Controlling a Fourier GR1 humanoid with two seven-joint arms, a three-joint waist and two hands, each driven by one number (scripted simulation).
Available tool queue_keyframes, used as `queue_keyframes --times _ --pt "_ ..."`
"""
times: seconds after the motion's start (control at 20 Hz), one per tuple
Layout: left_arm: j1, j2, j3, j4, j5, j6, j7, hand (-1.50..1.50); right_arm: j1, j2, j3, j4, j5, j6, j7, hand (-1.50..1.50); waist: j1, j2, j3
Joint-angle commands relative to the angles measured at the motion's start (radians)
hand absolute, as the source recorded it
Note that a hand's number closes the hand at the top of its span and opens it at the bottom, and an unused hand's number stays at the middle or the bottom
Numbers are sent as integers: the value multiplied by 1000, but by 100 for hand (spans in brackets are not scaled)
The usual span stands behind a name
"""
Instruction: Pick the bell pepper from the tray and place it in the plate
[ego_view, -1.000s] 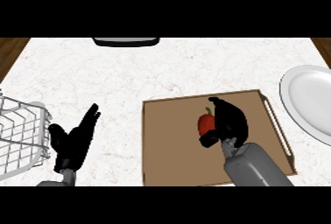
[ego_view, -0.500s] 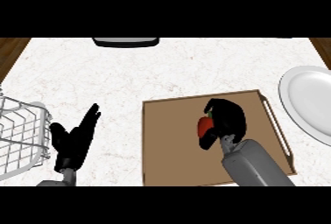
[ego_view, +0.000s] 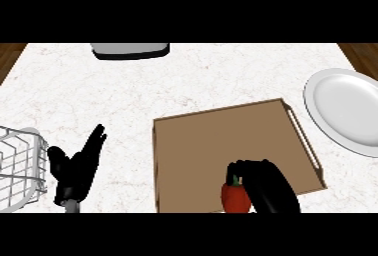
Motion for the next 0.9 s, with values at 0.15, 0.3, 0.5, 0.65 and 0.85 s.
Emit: queue_keyframes --times 0.15,0.3,0.5,0.65,0.85 --pt "57 -11 6 6 16 -1 6 0 235 -242 -83 -398 -30 -233 -268 150 -34 5 -5" --pt "74 -15 10 -14 25 -2 5 0 406 -281 -157 -487 -110 -353 -333 150 -28 10 -4" --pt "60 -18 -10 -7 3 -3 12 0 529 -298 -337 -524 -302 -447 -401 150 -9 20 -4" --pt "53 -15 -2 -5 21 -26 1 0 602 -305 -464 -510 -463 -481 -486 150 7 22 -5" --pt "0 -36 -36 4 -21 2 34 0 589 -269 -615 -374 -727 -458 -624 150 24 27 -3"
